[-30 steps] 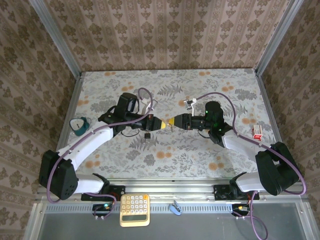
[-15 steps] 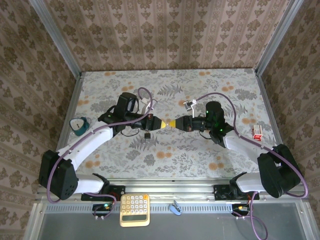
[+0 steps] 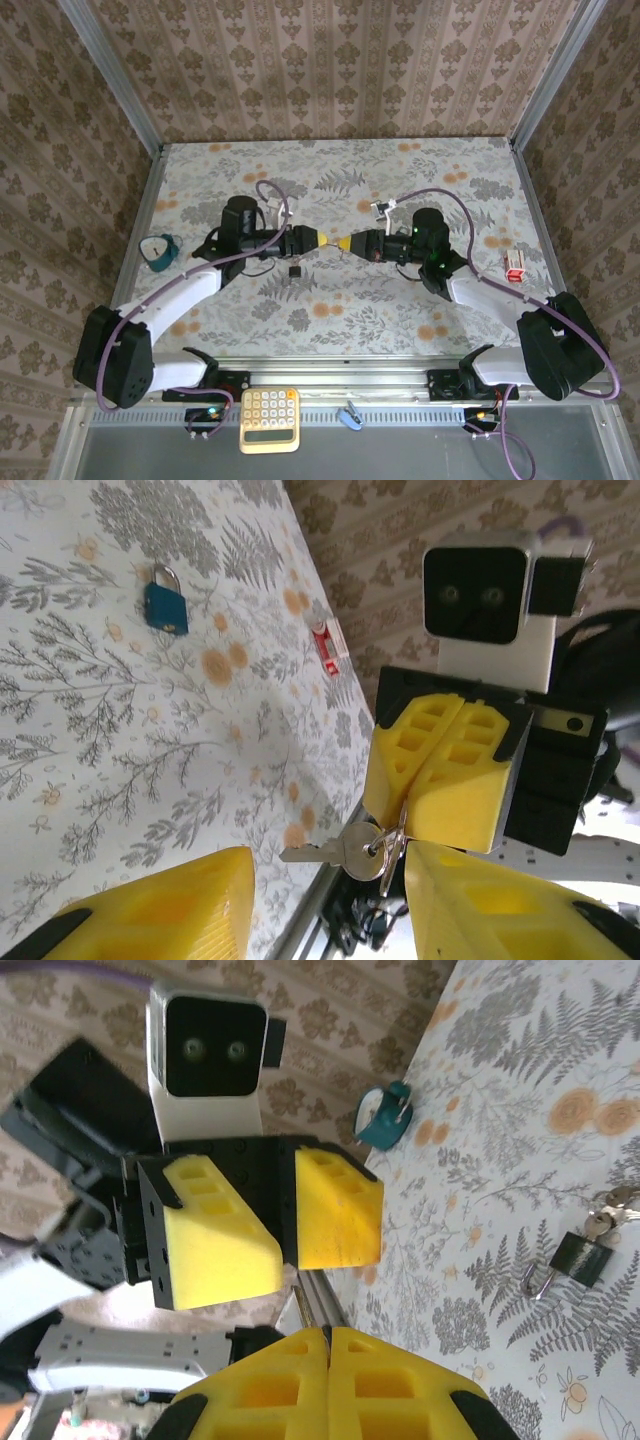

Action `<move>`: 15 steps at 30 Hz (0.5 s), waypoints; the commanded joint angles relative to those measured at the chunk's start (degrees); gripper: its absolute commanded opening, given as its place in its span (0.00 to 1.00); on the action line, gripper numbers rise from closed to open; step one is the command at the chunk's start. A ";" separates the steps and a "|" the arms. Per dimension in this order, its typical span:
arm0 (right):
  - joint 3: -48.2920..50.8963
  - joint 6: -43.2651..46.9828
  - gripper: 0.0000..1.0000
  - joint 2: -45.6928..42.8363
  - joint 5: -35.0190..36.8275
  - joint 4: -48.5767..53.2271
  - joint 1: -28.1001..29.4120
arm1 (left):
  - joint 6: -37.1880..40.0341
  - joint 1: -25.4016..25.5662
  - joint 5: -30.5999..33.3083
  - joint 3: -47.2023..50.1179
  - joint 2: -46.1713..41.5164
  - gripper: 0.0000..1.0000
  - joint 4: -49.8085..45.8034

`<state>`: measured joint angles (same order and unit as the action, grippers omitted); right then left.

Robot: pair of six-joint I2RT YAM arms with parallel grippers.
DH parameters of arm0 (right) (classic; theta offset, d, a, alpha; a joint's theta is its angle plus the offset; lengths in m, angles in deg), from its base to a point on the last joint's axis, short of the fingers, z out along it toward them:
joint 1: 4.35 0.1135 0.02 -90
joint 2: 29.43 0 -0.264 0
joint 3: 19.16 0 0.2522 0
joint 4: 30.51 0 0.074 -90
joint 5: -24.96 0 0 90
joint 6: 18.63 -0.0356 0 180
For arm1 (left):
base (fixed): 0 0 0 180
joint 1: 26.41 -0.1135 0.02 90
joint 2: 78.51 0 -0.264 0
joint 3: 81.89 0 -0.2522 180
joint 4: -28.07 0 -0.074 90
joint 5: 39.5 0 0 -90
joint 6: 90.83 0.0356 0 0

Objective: Unlock with the key

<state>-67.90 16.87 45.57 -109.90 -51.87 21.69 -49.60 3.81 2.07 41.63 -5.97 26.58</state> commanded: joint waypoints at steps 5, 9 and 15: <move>1.09 -3.85 0.00 -2.03 6.19 -4.79 0.93 | -9.16 1.68 0.60 1.70 0.19 0.44 17.36; 1.39 -4.32 0.00 -1.91 6.76 -6.14 1.29 | -9.81 2.89 0.28 1.19 1.44 0.44 19.12; 1.40 -4.72 0.00 -2.12 6.52 -7.19 1.64 | -10.29 3.32 0.79 1.32 2.39 0.38 20.26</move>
<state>-67.02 12.63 44.90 -104.44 -56.46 22.91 -59.02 6.89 2.77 43.62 -4.03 43.50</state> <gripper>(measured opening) 0.066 0.401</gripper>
